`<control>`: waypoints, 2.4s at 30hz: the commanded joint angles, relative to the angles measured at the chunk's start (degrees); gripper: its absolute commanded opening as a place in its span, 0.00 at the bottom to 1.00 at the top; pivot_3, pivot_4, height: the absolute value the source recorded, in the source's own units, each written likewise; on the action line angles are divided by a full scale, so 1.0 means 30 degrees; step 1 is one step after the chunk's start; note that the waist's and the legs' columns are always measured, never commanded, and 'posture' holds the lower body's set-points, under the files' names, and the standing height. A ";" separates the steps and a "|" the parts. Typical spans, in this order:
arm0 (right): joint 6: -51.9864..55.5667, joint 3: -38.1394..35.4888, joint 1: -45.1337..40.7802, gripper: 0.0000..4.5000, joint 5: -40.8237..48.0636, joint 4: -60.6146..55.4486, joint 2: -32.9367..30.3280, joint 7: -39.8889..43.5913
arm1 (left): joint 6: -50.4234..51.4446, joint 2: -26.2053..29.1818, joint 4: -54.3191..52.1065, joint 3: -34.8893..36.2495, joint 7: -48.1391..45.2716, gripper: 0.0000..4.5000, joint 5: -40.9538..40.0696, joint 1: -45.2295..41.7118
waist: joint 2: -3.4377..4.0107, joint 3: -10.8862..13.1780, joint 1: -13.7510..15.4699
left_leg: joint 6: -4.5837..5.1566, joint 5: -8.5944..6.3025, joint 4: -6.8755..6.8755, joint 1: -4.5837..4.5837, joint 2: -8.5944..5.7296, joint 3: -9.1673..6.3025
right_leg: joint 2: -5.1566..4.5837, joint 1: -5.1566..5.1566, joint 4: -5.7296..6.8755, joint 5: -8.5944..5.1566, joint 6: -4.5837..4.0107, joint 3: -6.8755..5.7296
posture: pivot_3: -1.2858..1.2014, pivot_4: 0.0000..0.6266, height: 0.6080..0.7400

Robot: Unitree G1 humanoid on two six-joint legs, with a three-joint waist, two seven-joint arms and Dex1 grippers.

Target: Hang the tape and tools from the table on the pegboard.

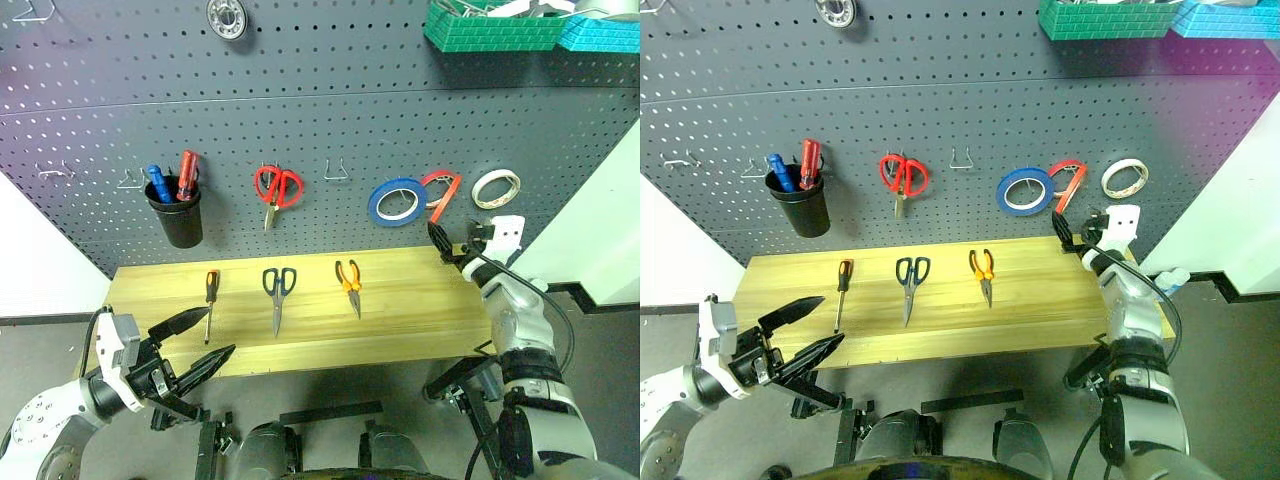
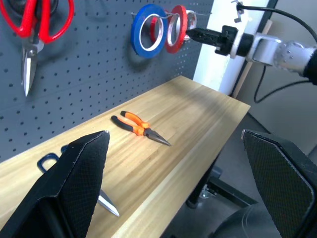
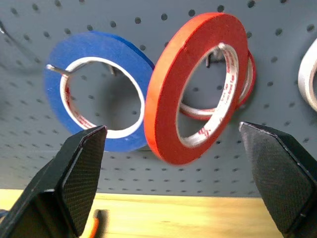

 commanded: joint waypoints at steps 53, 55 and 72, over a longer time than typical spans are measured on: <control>0.8622 0.7116 -0.3499 1.00 -0.5696 0.1020 0.4881 -0.5970 | 0.0756 -0.0363 -0.4191 0.3985 0.2903 1.00 -0.1148 0.4332 | -0.0157 0.1364 0.0531 | -0.0004 -0.0026 -0.0320 -0.0048 -0.0031 0.0002 | -0.0101 -0.0061 -0.0331 -0.0043 -0.0102 0.0003 | 0.61 0.23 1.00; 0.8506 0.7087 -0.3843 1.00 -0.5783 0.1619 0.4990 -0.6118 | 0.0559 -0.0506 -0.4211 0.4093 0.2786 1.00 -0.1130 0.4674 | -0.0165 0.1465 0.0534 | -0.0044 -0.0051 -0.0317 -0.0049 -0.0036 0.0003 | -0.0114 -0.0060 -0.0337 -0.0043 -0.0104 0.0004 | 0.61 0.24 1.00; 0.9789 0.5920 -0.6627 1.00 -0.6129 0.5458 0.6082 -0.8122 | 0.0731 -0.0687 -0.5073 0.3904 0.3267 1.00 -0.1102 0.5128 | -0.0166 0.1719 0.0529 | -0.0007 0.0000 -0.0315 -0.0344 -0.0034 0.0003 | -0.0096 -0.0354 -0.0303 -0.0009 -0.0044 -0.0010 | 0.62 0.26 1.00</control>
